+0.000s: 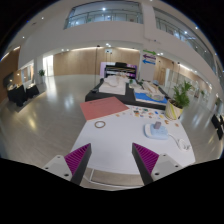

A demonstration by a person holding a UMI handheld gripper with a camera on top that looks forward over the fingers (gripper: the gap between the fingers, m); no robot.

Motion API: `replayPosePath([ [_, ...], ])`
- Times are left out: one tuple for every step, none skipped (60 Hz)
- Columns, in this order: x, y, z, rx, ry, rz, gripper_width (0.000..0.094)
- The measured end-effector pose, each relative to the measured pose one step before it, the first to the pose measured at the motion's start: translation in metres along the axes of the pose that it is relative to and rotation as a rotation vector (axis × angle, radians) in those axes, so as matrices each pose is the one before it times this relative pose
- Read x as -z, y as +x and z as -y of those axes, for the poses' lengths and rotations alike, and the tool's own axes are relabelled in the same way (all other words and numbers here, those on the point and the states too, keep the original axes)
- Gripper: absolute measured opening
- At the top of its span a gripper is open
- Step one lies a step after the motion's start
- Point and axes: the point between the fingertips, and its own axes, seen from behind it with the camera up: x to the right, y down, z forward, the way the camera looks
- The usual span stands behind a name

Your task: Unplug charger

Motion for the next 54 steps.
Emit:
replayPosePath([
  [0.00032, 0.00310, -0.00025, -0.0010, 0.00015, -0.00842, 0.0855],
  [0.00034, 0.00357, -0.00001, -0.0015, 0.00084, -0.00890, 0.0853],
  [0.00047, 0.00457, -0.00030, -0.0022, 0.00095, -0.00988, 0.0853],
  [0.00124, 0.01122, -0.00292, -0.0026, 0.00111, -0.00967, 0.0854],
  [-0.00093, -0.00283, 0.00177, -0.0038, 0.00085, -0.01077, 0.0852],
  [-0.00919, 0.02639, -0.00666, -0.0017, 0.00358, -0.00605, 0.0853],
  [-0.00103, 0.00905, -0.00151, -0.0013, 0.00132, -0.00999, 0.0854],
  [-0.00140, 0.00806, -0.00133, -0.0006, 0.00127, -0.00957, 0.0853],
  [-0.00164, 0.00826, -0.00180, -0.0020, 0.00146, -0.01009, 0.0852],
  [0.00099, 0.00192, 0.00019, -0.0028, 0.00055, -0.01325, 0.0853],
  [-0.00133, 0.00706, -0.00105, -0.0032, 0.00214, -0.01065, 0.0854],
  [-0.00168, 0.00689, -0.00105, -0.0027, 0.00285, -0.00944, 0.0853],
  [-0.00217, 0.00695, -0.00115, -0.0016, 0.00305, -0.00804, 0.0855],
  [-0.00248, 0.00709, -0.00134, -0.0012, 0.00184, -0.00789, 0.0856],
  [-0.00281, 0.00700, -0.00176, -0.0018, 0.00054, -0.00842, 0.0854],
  [-0.00344, 0.00733, -0.00229, -0.0017, -0.00100, -0.00929, 0.0857],
  [-0.00402, 0.00737, -0.00214, -0.0021, -0.00121, -0.00929, 0.0854],
  [-0.00167, 0.00618, -0.00178, -0.0038, -0.00031, -0.00673, 0.0853],
  [-0.00417, 0.00623, -0.00183, -0.0056, -0.00035, -0.00679, 0.0855],
  [-0.00451, 0.00610, -0.00209, -0.0076, 0.00003, -0.00609, 0.0850],
  [-0.00435, 0.00603, -0.00169, -0.0077, 0.00012, -0.00560, 0.0852],
  [-0.00403, 0.00557, -0.00146, -0.0074, 0.00024, -0.00547, 0.0853],
  [-0.00437, 0.00537, -0.00130, -0.0067, 0.00039, -0.00493, 0.0852],
  [-0.00569, 0.00376, -0.00076, -0.0069, 0.00129, -0.00574, 0.0852],
  [-0.00370, 0.00530, -0.00057, -0.0071, 0.00164, -0.00462, 0.0853],
  [-0.00375, 0.00521, -0.00060, -0.0070, 0.00311, -0.00511, 0.0853],
  [-0.00378, 0.00488, -0.00005, -0.0060, 0.00455, -0.00533, 0.0851],
  [-0.00411, 0.00480, -0.00004, -0.0041, 0.00487, -0.00481, 0.0858],
  [-0.00429, 0.00463, 0.00032, -0.0033, 0.00544, -0.00428, 0.0855],
  [-0.00428, 0.00415, 0.00031, -0.0038, 0.00546, -0.00405, 0.0856],
  [-0.00443, 0.00388, 0.00033, -0.0035, 0.00566, -0.00297, 0.0858],
  [-0.00459, 0.00363, 0.00060, -0.0018, 0.00633, -0.00161, 0.0857],
  [-0.00515, 0.00287, 0.00078, 0.0008, 0.00778, -0.00019, 0.0857],
  [-0.00555, 0.00278, 0.00056, 0.0026, 0.00778, 0.00052, 0.0858],
  [-0.00603, 0.00242, 0.00071, 0.0030, 0.00679, 0.00053, 0.0856],
  [-0.00494, 0.00068, -0.00015, 0.0018, 0.00541, -0.00265, 0.0858],
  [-0.00599, 0.00269, 0.00070, 0.0012, 0.00631, -0.00157, 0.0857],
  [-0.00674, 0.00252, 0.00089, 0.0004, 0.00751, -0.00130, 0.0858],
  [-0.00699, 0.00240, 0.00083, -0.0004, 0.00931, -0.00123, 0.0859],
  [-0.00692, 0.00228, 0.00075, -0.0006, 0.00863, -0.00095, 0.0859],
  [-0.00711, 0.00181, 0.00063, -0.0009, 0.00705, -0.00111, 0.0859],
  [-0.00741, 0.00184, 0.00013, -0.0017, 0.00581, -0.00077, 0.0860],
  [-0.00718, 0.00123, 0.00036, -0.0031, 0.00522, 0.00147, 0.0859],
  [-0.00709, 0.00103, 0.00014, -0.0045, 0.00592, 0.00306, 0.0862],
  [-0.00717, 0.00026, 0.00054, -0.0058, 0.00659, 0.00517, 0.0858],
  [-0.00740, 0.00051, 0.00016, -0.0051, 0.00455, 0.00537, 0.0859],
  [-0.00758, 0.00087, -0.00045, -0.0036, 0.00291, 0.00436, 0.0857],
  [-0.00763, 0.00097, -0.00060, -0.0020, 0.00164, 0.00327, 0.0857],
  [-0.00790, 0.00090, -0.00066, -0.0011, 0.00121, 0.00287, 0.0859],
  [-0.00702, 0.00062, -0.00061, -0.0008, 0.00049, 0.00262, 0.0857],
  [-0.00731, 0.00091, -0.00070, -0.0004, 0.00013, 0.00151, 0.0858],
  [-0.00715, 0.00116, -0.00062, 0.0010, 0.00083, 0.00015, 0.0859],
  [-0.00744, 0.00161, -0.00026, 0.0024, 0.00092, -0.00125, 0.0857],
  [-0.00744, 0.00110, 0.00003, 0.0024, 0.00215, -0.00096, 0.0857],
])
